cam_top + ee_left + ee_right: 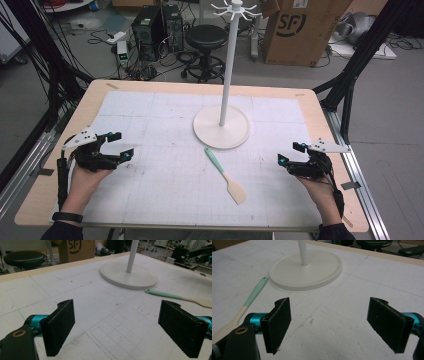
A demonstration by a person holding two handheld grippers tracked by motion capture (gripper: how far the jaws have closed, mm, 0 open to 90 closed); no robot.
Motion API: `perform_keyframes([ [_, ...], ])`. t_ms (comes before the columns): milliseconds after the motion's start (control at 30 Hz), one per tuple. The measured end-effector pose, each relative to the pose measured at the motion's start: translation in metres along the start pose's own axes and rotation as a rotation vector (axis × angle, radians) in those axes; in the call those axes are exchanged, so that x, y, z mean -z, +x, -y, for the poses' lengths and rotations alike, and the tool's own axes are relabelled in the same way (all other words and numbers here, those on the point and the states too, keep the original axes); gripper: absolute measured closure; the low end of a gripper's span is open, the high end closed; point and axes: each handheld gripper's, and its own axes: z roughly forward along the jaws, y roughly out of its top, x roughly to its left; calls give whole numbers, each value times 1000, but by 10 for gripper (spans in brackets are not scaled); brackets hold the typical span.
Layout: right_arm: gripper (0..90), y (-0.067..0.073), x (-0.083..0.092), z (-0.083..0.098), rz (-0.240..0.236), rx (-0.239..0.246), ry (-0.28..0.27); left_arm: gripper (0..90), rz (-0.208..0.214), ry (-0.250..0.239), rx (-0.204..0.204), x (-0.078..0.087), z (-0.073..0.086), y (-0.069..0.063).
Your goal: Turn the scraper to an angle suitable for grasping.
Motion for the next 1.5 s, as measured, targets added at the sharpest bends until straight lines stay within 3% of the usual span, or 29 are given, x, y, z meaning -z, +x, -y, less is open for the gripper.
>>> perform_keyframes([
  [367,190,0,1,0,-5,-12,7,141,1,-7,10,2,-1,0],
  [667,191,8,0,-6,-23,-24,20,141,6,-13,17,3,-1,0],
  [1100,194,40,-20,-23,-81,21,38,141,16,-4,-1,3,2,-1],
  [1300,194,61,-36,-31,-113,42,37,141,21,-7,2,3,2,-1],
  [1367,194,70,-45,-33,-145,45,48,141,27,-9,-2,3,1,-2],
  [1500,194,77,-53,-35,-157,64,62,141,25,-12,2,4,1,-2],
])
